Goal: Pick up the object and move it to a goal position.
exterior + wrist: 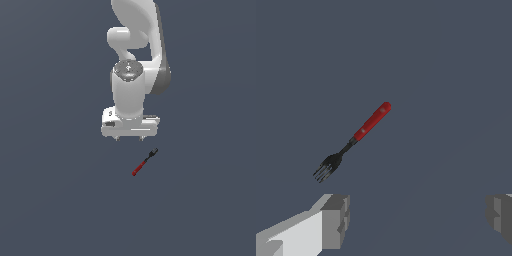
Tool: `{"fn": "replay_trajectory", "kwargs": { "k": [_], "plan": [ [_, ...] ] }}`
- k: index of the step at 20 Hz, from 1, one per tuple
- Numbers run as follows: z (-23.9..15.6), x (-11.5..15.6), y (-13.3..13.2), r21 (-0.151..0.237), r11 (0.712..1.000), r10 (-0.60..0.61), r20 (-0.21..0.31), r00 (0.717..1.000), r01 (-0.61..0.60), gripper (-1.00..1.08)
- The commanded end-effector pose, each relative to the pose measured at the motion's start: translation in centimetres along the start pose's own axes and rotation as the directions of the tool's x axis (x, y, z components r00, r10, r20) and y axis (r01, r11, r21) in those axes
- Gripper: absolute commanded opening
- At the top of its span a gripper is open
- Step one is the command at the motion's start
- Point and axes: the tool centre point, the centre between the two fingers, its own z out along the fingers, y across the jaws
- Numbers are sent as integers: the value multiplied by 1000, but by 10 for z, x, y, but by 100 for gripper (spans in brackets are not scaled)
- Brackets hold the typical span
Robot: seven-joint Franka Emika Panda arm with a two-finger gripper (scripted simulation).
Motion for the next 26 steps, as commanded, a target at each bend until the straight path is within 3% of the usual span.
{"fn": "replay_trajectory", "kwargs": {
  "k": [1,13,26],
  "plan": [
    [0,0,0,0,1000,0,0,1000,0,100],
    [0,7,-23,7,997,-73,-18,997,73,100],
    [17,11,-31,11,998,55,-11,998,-55,100]
  ]
}}
